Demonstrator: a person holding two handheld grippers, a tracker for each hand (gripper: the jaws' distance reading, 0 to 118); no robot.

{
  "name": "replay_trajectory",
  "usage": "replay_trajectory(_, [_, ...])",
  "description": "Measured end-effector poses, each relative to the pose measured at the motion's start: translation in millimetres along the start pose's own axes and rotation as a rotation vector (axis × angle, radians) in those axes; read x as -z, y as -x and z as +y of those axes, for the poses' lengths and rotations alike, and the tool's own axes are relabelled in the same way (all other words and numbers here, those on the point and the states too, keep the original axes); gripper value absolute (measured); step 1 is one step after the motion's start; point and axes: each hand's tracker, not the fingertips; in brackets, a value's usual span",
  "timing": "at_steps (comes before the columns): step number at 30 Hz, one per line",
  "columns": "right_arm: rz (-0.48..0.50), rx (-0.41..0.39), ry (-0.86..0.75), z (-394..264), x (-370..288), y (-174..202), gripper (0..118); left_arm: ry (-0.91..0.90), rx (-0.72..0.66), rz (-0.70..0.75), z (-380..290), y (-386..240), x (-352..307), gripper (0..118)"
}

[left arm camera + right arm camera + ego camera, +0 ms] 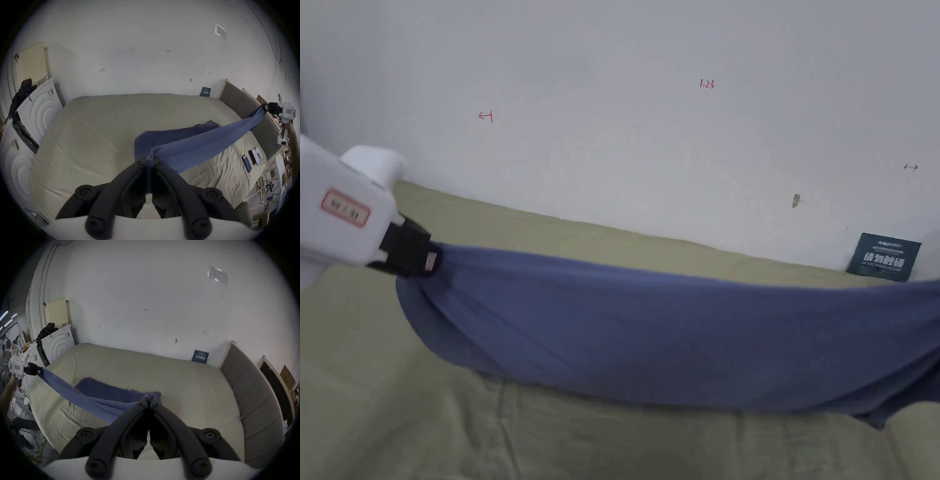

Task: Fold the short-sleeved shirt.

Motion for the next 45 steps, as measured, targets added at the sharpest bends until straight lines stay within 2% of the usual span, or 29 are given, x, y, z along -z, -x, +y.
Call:
replay_trajectory(5, [-0.002,-0.012,0.033,-63,-12,17,0,0.033,-0.033,-0.017,-52,-7,-3,6])
replay_trajectory(7, [-0.002,0.022,0.062,-85,-14,22,0,0.074,-0.046,-0.017,-73,-12,1,6])
replay_trajectory(9, [0.009,0.106,0.107,-109,-17,25,0,0.116,-0.091,-0.027,-96,-16,3,6])
replay_trajectory(10, [0.008,0.123,0.119,-119,-18,27,0,0.118,-0.099,-0.009,-104,-17,3,6])
replay_trajectory(15, [-0.002,0.147,0.2,-176,-27,32,0,0.153,-0.149,-0.03,-154,-23,-4,6])
replay_trajectory(19, [0.003,0.206,0.213,-211,-39,36,0,0.166,-0.187,-0.047,-188,-21,-10,6])
replay_trajectory(21, [0.01,0.208,0.228,-225,-45,39,0,0.188,-0.188,-0.047,-201,-19,-11,6])
replay_trajectory(25, [-0.012,0.154,0.251,-248,-56,50,0,0.197,-0.136,-0.022,-225,-21,-20,6])
replay_trajectory(31, [-0.014,0.141,0.296,-284,-72,63,0,0.231,-0.135,-0.026,-261,-25,-35,6])
replay_trajectory(35, [-0.008,0.202,0.334,-311,-72,52,0,0.271,-0.156,-0.031,-284,-25,-34,6])
replay_trajectory(37, [-0.013,0.208,0.36,-320,-71,53,0,0.28,-0.17,-0.024,-292,-23,-30,6])
replay_trajectory(38, [-0.015,0.211,0.367,-324,-69,53,0,0.29,-0.171,-0.023,-296,-23,-27,12])
replay_trajectory(39, [-0.007,0.21,0.369,-329,-66,52,2,0.292,-0.176,-0.017,-299,-23,-23,29])
replay_trajectory(40, [-0.002,0.21,0.368,-333,-63,53,14,0.291,-0.18,-0.009,-302,-23,-20,57])
replay_trajectory(41, [-0.015,0.214,0.365,-338,-59,53,53,0.291,-0.179,0.028,-305,-24,-17,90])
replay_trajectory(42, [-0.074,0.209,0.382,-340,-58,51,85,0.301,-0.2,0.075,-307,-23,-15,95])
replay_trajectory(43, [-0.111,0.206,0.397,-342,-57,50,100,0.305,-0.229,0.086,-309,-20,-10,95])
replay_trajectory(44, [-0.106,0.205,0.404,-344,-58,51,97,0.283,-0.271,0.061,-313,-13,-12,95])
replay_trajectory(45, [-0.101,0.226,0.339,-343,-68,50,96,0.253,-0.325,0.029,-314,-11,-19,95])
